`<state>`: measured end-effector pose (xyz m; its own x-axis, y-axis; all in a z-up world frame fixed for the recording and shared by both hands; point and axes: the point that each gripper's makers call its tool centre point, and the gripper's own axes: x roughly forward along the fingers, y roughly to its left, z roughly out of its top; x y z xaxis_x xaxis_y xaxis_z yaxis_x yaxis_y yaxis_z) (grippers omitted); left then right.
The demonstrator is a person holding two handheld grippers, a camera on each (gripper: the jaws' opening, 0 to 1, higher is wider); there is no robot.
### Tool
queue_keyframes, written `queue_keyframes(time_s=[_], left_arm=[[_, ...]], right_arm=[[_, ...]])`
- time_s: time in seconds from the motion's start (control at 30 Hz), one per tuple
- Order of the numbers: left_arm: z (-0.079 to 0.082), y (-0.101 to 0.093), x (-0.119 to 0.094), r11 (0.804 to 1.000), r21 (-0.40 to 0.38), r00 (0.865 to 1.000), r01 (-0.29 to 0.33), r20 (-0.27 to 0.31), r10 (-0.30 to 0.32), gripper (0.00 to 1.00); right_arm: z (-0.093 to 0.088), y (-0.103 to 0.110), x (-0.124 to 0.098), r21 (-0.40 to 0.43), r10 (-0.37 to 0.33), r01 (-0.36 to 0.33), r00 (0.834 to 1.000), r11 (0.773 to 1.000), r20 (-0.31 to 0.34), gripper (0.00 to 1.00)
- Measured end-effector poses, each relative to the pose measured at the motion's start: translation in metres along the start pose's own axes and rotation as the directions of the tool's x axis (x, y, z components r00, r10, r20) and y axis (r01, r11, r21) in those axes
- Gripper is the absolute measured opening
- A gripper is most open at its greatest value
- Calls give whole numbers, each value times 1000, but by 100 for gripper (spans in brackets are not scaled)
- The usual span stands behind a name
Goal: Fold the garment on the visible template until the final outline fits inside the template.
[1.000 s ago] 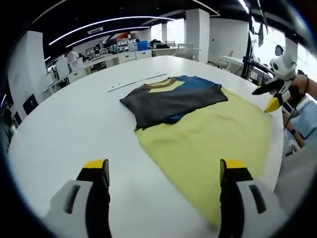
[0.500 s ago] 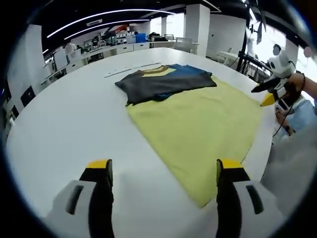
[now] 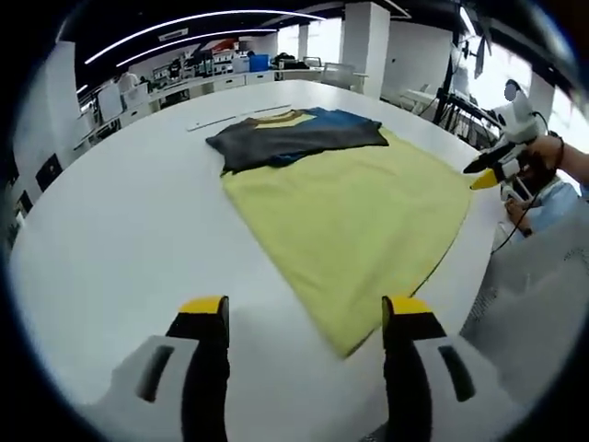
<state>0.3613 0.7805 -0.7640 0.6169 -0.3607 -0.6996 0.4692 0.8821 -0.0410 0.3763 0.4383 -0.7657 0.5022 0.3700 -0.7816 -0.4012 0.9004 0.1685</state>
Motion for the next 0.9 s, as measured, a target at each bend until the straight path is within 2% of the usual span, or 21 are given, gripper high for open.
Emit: queue_keyframes(time_s=[0.2,0.37,0.67,0.77,0.9], left_arm=[[-2,-2,-5,1000,-13,1000,-10,-1,10,49],[-8,-9,-7,996,-90,1000,12,-7,-13,42],[-16,-13,-7,989,-147,999,11,-39,-17,27],[-20,-14,-7,982,-191,998,6,-59,-18,21],[-18,-13,-8,973,-231,998,14,-57,-28,16]], right_arm=[[-5,-3,0,-5,-26,26,1000,1000,-12,37],[-7,-6,0,12,-36,36,999,999,-12,31],[-10,-13,0,32,-67,67,998,997,-7,20],[-11,-14,0,34,-70,70,998,997,-7,18],[-12,-17,0,29,-80,80,997,996,-7,12]])
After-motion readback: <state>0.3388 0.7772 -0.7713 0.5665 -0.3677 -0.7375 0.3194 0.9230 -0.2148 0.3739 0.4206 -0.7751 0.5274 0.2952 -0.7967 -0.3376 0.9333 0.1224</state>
